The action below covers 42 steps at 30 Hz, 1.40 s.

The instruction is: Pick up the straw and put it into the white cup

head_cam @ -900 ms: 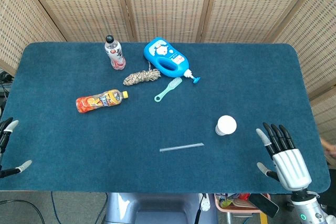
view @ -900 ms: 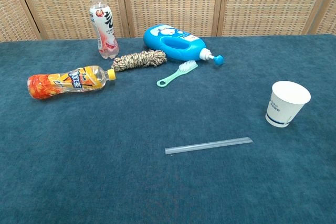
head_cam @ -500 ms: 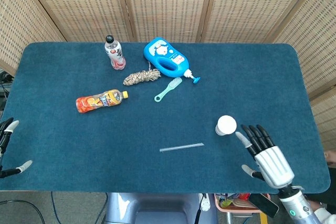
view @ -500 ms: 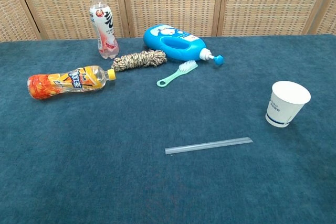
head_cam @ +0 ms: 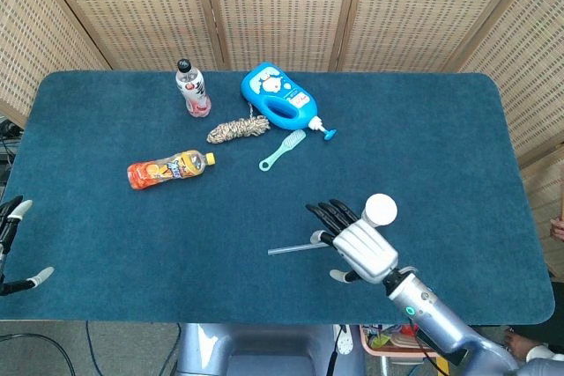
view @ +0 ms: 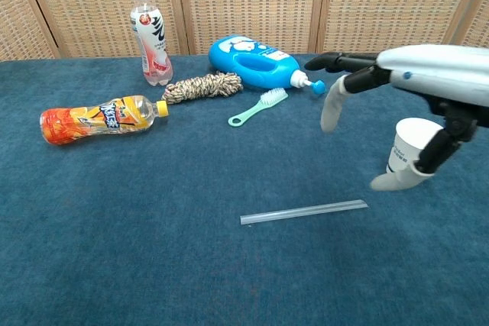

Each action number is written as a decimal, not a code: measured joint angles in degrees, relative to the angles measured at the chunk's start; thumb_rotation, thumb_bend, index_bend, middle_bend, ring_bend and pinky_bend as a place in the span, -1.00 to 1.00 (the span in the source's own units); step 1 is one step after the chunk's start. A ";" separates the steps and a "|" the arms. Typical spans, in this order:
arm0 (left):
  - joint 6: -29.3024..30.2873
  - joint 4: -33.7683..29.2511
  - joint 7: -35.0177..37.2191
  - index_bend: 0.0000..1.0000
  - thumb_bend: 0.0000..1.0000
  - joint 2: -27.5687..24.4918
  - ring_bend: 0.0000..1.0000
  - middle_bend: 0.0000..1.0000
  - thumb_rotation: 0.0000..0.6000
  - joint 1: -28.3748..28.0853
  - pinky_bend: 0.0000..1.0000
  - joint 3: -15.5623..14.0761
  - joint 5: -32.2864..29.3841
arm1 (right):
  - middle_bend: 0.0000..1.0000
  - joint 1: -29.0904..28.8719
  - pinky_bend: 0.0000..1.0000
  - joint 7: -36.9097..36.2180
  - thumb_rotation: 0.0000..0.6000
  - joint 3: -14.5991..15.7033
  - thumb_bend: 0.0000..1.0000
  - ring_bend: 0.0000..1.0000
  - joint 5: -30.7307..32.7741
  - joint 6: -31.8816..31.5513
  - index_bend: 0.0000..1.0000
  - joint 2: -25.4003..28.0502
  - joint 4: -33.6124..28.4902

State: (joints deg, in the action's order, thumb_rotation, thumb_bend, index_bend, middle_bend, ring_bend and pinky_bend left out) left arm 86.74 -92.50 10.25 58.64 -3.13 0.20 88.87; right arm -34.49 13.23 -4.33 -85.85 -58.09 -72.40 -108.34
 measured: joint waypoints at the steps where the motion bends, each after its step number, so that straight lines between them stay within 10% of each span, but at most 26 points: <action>1: -0.13 0.06 0.25 -1.00 -0.80 -0.07 -1.00 -1.00 1.00 -0.05 -1.00 0.02 -0.07 | -1.00 -1.00 -1.00 1.34 1.00 -0.69 -0.42 -1.00 2.85 1.24 -0.11 -1.29 0.08; 15: -0.94 0.73 3.22 -1.00 -0.80 -0.89 -1.00 -1.00 1.00 -0.41 -1.00 -0.10 0.10 | -1.00 -13.40 -1.00 23.31 1.00 -5.78 -0.19 -1.00 36.70 3.93 0.00 -22.23 8.71; 42: -1.61 0.65 2.28 -1.00 -0.80 -0.41 -1.00 -1.00 1.00 -0.85 -1.00 -0.11 0.06 | -1.00 -13.66 -1.00 20.14 1.00 -1.35 -0.17 -1.00 36.09 2.71 0.04 -30.55 23.28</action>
State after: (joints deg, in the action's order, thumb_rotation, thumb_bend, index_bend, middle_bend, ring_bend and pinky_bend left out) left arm 85.13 -91.85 12.53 58.22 -3.99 0.09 88.94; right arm -48.15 33.37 -5.68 -49.76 -55.37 -102.95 -85.06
